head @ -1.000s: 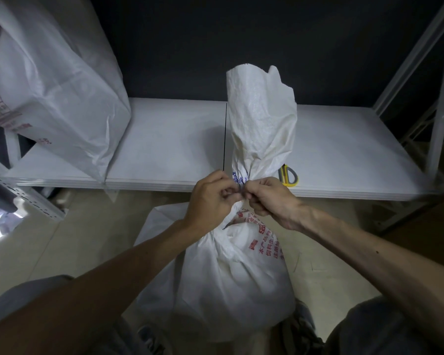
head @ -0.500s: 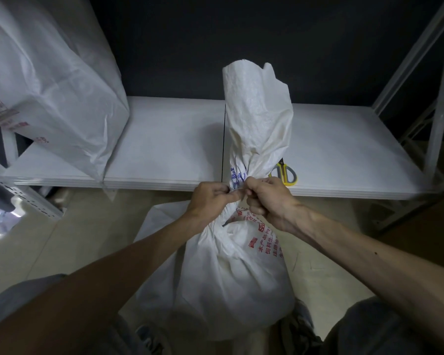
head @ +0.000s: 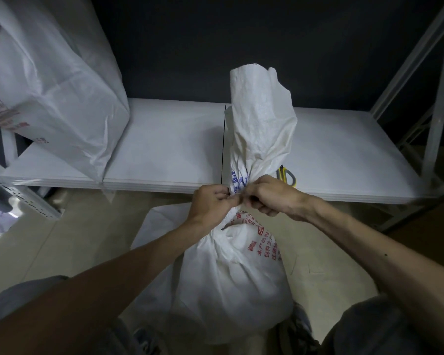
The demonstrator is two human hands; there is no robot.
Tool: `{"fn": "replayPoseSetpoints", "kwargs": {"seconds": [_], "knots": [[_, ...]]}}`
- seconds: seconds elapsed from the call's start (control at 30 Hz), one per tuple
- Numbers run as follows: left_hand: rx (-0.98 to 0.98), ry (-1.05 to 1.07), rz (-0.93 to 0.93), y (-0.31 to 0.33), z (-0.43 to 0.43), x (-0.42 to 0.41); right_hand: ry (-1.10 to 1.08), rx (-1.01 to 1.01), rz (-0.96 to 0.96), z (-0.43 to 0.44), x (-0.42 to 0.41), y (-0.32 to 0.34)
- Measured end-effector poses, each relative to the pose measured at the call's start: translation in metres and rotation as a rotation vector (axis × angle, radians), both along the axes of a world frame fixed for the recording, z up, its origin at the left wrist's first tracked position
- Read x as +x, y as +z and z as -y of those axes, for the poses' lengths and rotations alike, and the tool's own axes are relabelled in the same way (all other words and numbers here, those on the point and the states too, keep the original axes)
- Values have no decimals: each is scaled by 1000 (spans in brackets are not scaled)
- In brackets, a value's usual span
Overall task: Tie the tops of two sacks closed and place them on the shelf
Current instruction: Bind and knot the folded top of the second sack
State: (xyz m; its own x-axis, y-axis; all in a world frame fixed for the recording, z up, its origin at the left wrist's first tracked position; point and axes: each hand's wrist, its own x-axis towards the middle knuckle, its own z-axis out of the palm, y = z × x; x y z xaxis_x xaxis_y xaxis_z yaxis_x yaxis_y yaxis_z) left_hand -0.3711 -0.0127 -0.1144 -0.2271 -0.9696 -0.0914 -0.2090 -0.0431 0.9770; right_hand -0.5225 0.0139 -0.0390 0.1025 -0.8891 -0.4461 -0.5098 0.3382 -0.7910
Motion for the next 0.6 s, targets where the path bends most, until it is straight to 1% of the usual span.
{"fn": "replayPoseSetpoints", "kwargs": {"seconds": [0.03,0.13,0.17,0.23,0.33,0.47,0.6], "knots": [[4,-3,-2,0,0,0,-4,35,41,0,2,1],[-11,-15,18,2,-2,-1,-145,83,201,1,7,0],[-16,-13,19,2,-2,0,-169,84,226,1,7,0],[-28,-3,43,1,-3,-1,-155,89,206,1,9,0],[-74,42,106,1,-1,-2,-80,118,74,-1,9,0],[-120,43,123,6,0,-3,-101,65,128,-1,9,-2],[-133,28,120,5,-2,-4,-44,64,36,-1,7,-3]]}}
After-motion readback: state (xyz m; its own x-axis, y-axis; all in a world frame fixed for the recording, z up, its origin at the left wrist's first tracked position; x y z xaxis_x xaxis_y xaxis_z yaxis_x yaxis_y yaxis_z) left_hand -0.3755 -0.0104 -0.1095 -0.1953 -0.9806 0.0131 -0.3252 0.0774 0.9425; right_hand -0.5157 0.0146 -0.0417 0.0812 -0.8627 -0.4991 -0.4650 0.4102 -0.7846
